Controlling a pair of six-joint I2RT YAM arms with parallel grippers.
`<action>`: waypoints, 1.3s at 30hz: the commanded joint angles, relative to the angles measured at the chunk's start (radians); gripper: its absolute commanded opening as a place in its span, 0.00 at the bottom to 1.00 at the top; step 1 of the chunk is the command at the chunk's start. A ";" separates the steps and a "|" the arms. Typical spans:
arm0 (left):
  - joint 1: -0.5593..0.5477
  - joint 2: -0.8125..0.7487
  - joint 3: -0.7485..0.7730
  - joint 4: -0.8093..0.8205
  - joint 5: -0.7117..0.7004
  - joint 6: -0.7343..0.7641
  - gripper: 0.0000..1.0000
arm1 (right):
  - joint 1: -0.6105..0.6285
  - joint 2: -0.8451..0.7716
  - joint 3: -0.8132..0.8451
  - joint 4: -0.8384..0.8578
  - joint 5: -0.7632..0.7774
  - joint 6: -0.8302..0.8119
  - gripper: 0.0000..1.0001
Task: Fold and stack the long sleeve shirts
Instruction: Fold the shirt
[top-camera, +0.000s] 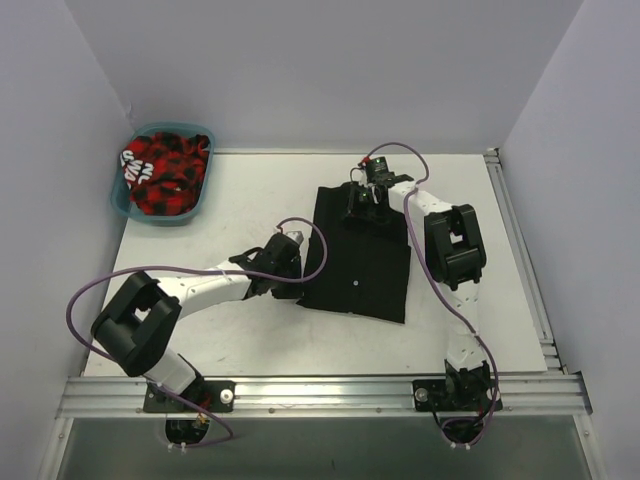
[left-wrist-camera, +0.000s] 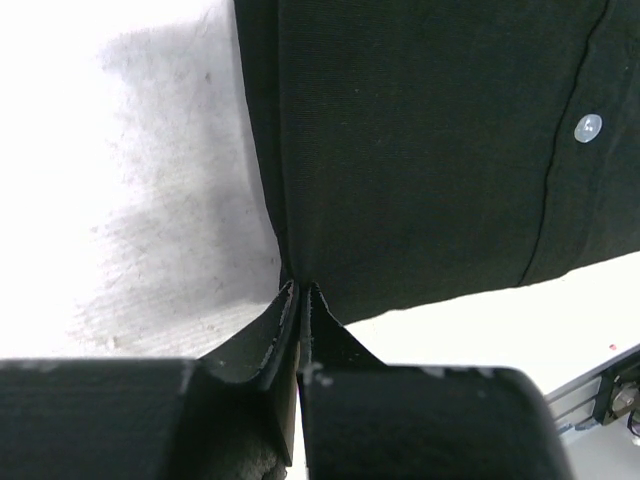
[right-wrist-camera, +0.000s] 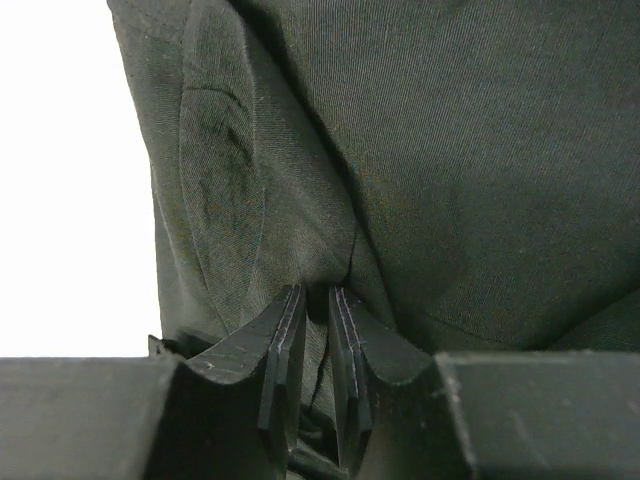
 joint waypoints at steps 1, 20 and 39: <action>-0.010 -0.048 -0.033 -0.039 0.020 -0.016 0.07 | 0.003 0.012 0.014 -0.014 0.030 0.007 0.18; -0.016 -0.094 -0.049 -0.027 0.009 -0.003 0.54 | -0.005 -0.063 0.011 -0.046 0.053 0.001 0.34; -0.002 -0.031 0.099 -0.010 -0.064 0.032 0.82 | -0.066 -0.654 -0.693 -0.008 0.196 0.183 0.33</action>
